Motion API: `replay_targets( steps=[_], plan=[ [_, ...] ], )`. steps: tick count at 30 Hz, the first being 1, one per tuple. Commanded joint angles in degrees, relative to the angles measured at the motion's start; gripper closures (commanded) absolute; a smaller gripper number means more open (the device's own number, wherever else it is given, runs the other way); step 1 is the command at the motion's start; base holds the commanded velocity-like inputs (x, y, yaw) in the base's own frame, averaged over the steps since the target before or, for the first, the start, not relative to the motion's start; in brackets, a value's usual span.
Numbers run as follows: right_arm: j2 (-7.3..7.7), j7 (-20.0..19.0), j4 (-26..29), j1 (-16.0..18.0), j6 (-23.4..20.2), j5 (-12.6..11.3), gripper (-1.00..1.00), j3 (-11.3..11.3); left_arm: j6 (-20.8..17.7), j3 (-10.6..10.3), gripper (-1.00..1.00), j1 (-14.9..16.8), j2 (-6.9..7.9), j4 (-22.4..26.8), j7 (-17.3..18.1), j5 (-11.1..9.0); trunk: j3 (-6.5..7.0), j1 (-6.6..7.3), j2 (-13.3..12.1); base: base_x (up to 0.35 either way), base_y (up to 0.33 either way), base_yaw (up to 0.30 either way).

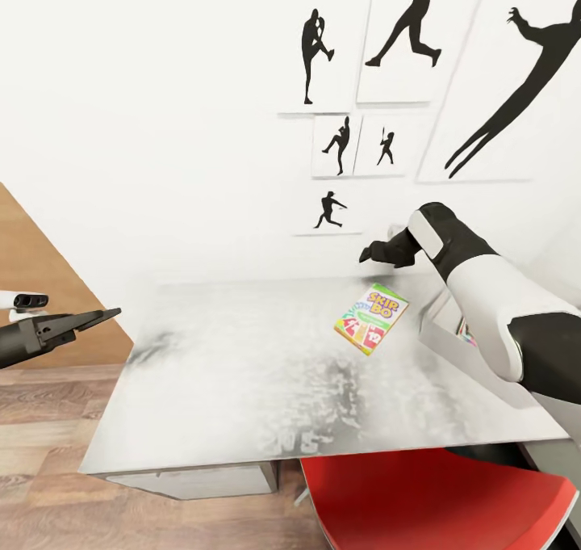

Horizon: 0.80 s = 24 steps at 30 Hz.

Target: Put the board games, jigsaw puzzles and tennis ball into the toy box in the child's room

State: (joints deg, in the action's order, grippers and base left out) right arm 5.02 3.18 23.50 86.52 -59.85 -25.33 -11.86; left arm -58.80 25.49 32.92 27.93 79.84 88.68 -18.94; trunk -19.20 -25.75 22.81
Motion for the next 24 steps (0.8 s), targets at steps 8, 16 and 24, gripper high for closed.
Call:
replay_targets(
  steps=[8,16,24],
  plan=[
    [0.08,0.33,0.05,0.06,-0.15,-0.60,-1.00,-0.48,-0.62,0.07,-1.00,0.04,0.02,0.05,0.26,0.03,-0.10,-0.03,0.11,0.022,-0.009,0.000],
    [0.15,0.33,0.05,0.06,-0.15,-0.68,-1.00,-0.46,-0.69,0.09,-1.00,0.04,0.02,0.09,0.32,-0.17,-0.10,-0.03,0.11,0.074,-0.069,0.000],
    [0.19,0.33,0.05,0.06,-0.15,-0.69,-1.00,-0.47,-0.70,0.04,-1.00,0.04,0.02,0.14,0.30,-0.16,-0.10,-0.03,0.11,0.012,-0.012,0.000]
  ],
)
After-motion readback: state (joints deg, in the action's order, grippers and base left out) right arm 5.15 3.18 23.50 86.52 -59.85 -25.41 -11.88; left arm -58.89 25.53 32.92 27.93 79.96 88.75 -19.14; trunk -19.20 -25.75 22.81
